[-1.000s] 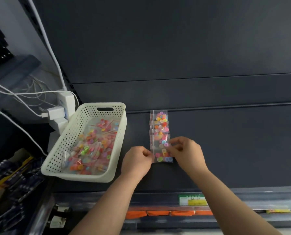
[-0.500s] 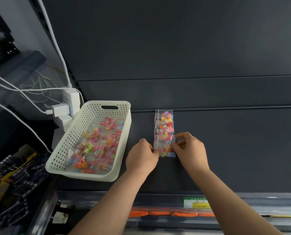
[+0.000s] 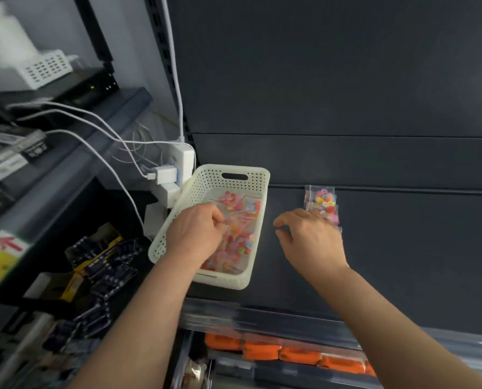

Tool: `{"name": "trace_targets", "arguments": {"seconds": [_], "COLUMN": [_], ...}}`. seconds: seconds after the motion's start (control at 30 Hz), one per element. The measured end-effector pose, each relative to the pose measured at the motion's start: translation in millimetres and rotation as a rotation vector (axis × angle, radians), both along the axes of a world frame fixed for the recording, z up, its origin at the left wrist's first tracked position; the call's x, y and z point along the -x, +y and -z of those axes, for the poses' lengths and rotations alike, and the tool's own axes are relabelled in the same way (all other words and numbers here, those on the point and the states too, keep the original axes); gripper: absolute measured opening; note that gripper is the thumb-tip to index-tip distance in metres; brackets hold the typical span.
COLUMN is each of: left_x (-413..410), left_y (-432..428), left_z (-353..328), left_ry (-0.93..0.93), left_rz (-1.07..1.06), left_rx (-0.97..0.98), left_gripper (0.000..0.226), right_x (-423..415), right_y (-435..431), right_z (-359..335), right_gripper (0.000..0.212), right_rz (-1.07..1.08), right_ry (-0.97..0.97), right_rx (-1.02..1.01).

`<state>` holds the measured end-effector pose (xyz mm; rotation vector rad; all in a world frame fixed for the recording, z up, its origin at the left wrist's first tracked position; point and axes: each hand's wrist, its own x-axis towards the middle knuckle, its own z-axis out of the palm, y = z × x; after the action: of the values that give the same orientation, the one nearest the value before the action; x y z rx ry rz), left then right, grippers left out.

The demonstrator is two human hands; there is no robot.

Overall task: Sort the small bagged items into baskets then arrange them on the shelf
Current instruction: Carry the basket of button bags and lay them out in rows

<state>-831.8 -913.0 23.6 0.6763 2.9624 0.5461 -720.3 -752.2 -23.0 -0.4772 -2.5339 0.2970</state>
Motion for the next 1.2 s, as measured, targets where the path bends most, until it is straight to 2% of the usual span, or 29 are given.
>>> {"name": "trace_targets", "arguments": {"seconds": [0.17, 0.3, 0.43, 0.53, 0.6, 0.67, 0.73, 0.87, 0.97, 1.03, 1.13, 1.2], "left_x": [20.4, 22.2, 23.2, 28.1, 30.0, 31.6, 30.4, 14.9, -8.1, -27.1, -53.7, -69.4], "left_y": [-24.1, -22.3, -16.3, -15.0, -16.2, -18.6, -19.0, -9.6, 7.6, 22.4, 43.0, 53.5], "left_z": [12.6, 15.6, 17.6, 20.1, 18.4, 14.1, 7.1, -6.8, -10.7, -10.3, -4.4, 1.5], "left_ry": [0.013, 0.020, 0.011, 0.089, 0.115, 0.144, 0.119, -0.148, -0.379, -0.492, -0.616, -0.678], "left_rz": [0.029, 0.252, 0.400, 0.424, 0.395, 0.308, 0.217, 0.084, 0.021, -0.002, -0.026, -0.036], "left_rx": [0.038, 0.025, 0.120, 0.188, 0.179, 0.062, -0.099, -0.485, -0.735, -0.820, -0.847, -0.848], "left_gripper": [0.019, 0.024, 0.027, 0.034, 0.026, 0.011, 0.006, 0.006, 0.005, 0.007, 0.007, 0.006], "right_x": [10.4, 11.3, 10.8, 10.0, 8.8, 7.1, 4.5, -4.4, -17.5, -30.1, -52.7, -66.5], "right_y": [-29.9, -39.6, -45.5, -49.0, -50.7, -51.6, -51.3, -45.9, -38.9, -32.3, -19.7, -9.5], "right_z": [-3.1, -4.3, -6.0, -7.7, -9.7, -11.2, -12.7, -15.9, -20.3, -24.1, -29.2, -29.9], "right_gripper": [0.012, 0.010, 0.011, 0.015, 0.019, 0.023, 0.025, 0.028, 0.039, 0.040, 0.018, 0.007], "right_rz": [-0.081, -0.060, -0.015, 0.004, 0.012, 0.009, -0.011, -0.042, -0.048, -0.059, -0.076, -0.043], "right_ry": [0.014, 0.013, -0.027, -0.055, -0.084, -0.126, -0.139, -0.123, -0.104, -0.059, 0.076, 0.158], "right_rx": [0.003, 0.011, 0.035, 0.077, 0.110, 0.153, 0.226, 0.429, 0.652, 0.835, 1.104, 1.158]}}
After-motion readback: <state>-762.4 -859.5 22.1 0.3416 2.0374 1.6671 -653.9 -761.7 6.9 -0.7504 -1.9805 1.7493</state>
